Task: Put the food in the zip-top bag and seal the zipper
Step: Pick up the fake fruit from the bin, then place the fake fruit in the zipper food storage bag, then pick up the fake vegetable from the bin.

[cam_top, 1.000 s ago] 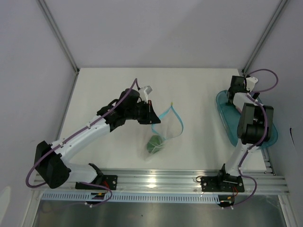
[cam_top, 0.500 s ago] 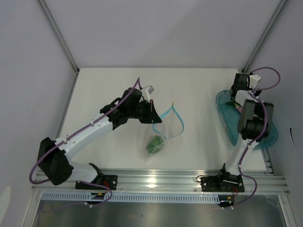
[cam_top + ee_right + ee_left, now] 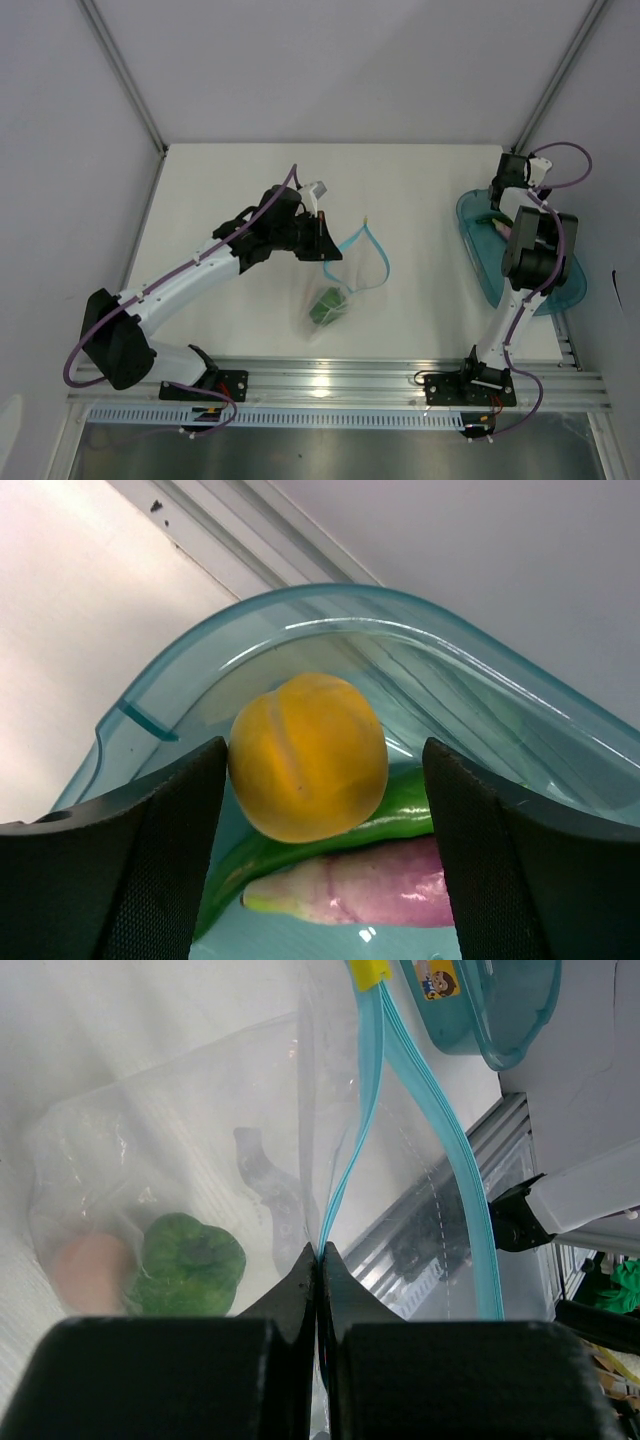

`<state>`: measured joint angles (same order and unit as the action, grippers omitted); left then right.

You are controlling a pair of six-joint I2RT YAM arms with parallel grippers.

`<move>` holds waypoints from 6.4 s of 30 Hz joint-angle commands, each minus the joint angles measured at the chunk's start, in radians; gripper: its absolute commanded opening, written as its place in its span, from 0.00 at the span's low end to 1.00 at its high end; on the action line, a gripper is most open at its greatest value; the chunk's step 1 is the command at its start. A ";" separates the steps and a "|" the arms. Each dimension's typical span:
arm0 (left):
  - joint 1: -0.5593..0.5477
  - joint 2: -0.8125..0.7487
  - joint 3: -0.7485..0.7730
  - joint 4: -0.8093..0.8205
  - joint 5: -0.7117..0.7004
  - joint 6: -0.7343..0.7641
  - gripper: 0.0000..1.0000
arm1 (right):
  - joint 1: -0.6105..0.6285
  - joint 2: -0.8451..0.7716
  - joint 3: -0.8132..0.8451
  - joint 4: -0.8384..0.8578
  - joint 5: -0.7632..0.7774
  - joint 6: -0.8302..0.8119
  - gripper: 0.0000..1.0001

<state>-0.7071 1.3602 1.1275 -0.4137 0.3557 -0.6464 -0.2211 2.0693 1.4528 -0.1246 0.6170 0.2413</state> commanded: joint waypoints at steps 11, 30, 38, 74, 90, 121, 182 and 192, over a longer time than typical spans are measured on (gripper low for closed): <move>-0.008 -0.004 0.038 0.006 0.025 0.022 0.01 | -0.009 0.008 0.049 -0.038 -0.017 0.006 0.56; -0.008 -0.036 0.023 0.007 0.031 0.014 0.01 | -0.006 -0.142 -0.003 -0.069 -0.022 0.019 0.20; -0.008 -0.069 0.006 0.012 0.029 0.011 0.00 | 0.034 -0.282 -0.054 -0.139 -0.040 0.027 0.13; -0.015 -0.180 -0.115 0.081 0.054 -0.030 0.01 | 1.235 -1.174 -0.514 -0.345 -0.511 0.190 0.01; -0.019 -0.368 -0.270 0.134 0.046 -0.067 0.01 | 1.290 -1.065 -0.309 -0.575 -0.435 0.288 0.95; -0.028 -0.596 -0.334 0.058 0.026 0.001 0.01 | 0.542 -0.966 -0.074 -0.739 -0.143 0.408 0.99; -0.032 -0.306 -0.206 0.104 0.052 0.008 0.01 | -0.115 -0.153 -0.232 -0.276 0.098 0.724 0.97; -0.032 -0.339 -0.229 0.102 0.051 0.008 0.00 | -0.115 -0.144 -0.238 -0.303 0.087 0.696 0.63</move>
<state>-0.7311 1.0523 0.8799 -0.3420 0.3962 -0.6540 -0.3305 1.9114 1.1854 -0.4103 0.6586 0.9352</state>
